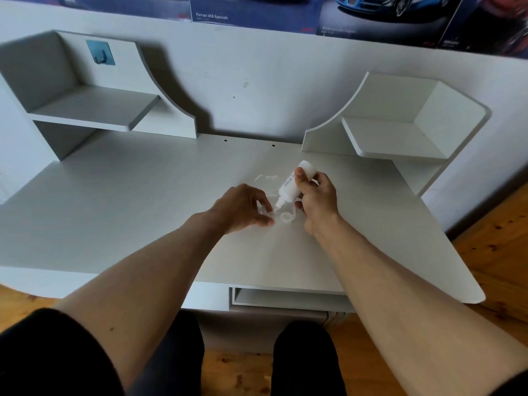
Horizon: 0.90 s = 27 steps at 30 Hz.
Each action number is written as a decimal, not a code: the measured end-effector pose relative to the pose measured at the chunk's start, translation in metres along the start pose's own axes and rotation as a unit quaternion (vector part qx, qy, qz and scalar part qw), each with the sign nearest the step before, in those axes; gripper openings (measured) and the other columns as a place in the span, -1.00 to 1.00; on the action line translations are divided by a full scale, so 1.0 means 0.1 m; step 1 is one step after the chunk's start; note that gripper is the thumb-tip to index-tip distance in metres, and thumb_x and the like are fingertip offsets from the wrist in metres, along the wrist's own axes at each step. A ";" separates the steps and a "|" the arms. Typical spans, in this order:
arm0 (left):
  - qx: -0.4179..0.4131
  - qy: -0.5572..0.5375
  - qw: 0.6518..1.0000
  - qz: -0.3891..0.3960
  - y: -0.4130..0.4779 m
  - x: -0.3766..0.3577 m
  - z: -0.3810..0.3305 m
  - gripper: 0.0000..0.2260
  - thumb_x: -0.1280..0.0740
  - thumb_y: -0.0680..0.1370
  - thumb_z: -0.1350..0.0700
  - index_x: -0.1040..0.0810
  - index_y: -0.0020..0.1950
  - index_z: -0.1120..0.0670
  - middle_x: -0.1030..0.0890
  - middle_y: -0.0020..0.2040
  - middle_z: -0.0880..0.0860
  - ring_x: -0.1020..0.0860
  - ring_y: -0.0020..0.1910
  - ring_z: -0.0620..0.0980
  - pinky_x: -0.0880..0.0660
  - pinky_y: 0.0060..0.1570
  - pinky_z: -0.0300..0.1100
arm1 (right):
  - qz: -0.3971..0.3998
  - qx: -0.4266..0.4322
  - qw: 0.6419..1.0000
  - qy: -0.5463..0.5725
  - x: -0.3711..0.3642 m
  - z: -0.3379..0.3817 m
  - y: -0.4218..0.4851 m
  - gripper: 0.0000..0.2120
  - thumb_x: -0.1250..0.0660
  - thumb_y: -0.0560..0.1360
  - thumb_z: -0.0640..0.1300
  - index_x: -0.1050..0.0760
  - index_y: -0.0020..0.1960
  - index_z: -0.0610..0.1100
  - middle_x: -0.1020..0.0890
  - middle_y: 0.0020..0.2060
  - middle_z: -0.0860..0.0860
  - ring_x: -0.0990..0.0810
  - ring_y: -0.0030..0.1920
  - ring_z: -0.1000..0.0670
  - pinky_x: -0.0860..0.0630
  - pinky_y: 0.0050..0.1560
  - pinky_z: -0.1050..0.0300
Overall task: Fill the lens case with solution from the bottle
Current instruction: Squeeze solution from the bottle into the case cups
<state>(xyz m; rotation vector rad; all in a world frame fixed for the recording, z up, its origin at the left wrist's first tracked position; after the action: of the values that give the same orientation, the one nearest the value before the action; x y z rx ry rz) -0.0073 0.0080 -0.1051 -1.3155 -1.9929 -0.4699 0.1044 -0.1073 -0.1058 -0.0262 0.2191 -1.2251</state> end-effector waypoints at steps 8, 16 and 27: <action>-0.003 -0.001 1.000 0.003 0.00 0.00 -0.01 -0.80 -0.56 0.35 0.01 -0.69 -0.08 0.00 -0.59 -0.26 -0.01 -0.50 -0.32 -0.06 -0.50 -0.17 -0.11 | -0.017 -0.005 1.000 -0.002 0.06 -0.03 0.06 -0.73 -0.38 0.48 -0.01 -0.44 0.09 -0.12 -0.56 -0.10 0.00 -0.57 -0.12 -0.02 -0.52 -0.30 0.16; -0.005 -0.001 1.000 0.002 -0.02 0.00 -0.02 -0.80 -0.56 0.35 0.02 -0.70 -0.07 0.01 -0.64 -0.20 0.05 -0.52 -0.27 -0.02 -0.55 -0.11 -0.05 | -0.039 0.002 0.999 -0.001 0.07 -0.04 0.11 -0.74 -0.36 0.50 0.00 -0.48 0.08 -0.14 -0.55 -0.20 0.04 -0.55 -0.17 0.01 -0.53 -0.28 0.10; -0.004 -0.011 1.000 0.003 -0.03 0.00 -0.03 -0.80 -0.56 0.36 0.02 -0.69 -0.08 0.03 -0.66 -0.13 0.11 -0.55 -0.23 0.05 -0.57 -0.08 -0.02 | -0.039 0.014 0.999 -0.021 0.06 -0.05 0.14 -0.83 -0.33 0.52 -0.02 -0.49 -0.01 -0.12 -0.55 -0.23 0.04 -0.55 -0.16 -0.03 -0.58 -0.10 -0.06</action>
<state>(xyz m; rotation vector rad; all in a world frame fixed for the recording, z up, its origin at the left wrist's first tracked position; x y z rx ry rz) -0.0090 0.0053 -0.1028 -1.3369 -2.0055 -0.4636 0.1183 -0.1077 -0.1132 -0.0371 0.1651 -1.3036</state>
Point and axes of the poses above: each hand's wrist, its own y-axis towards the middle knuckle, its own x-axis out of the back of the hand, z = x × y, the point moved 4 cm from there along y, towards the middle knuckle
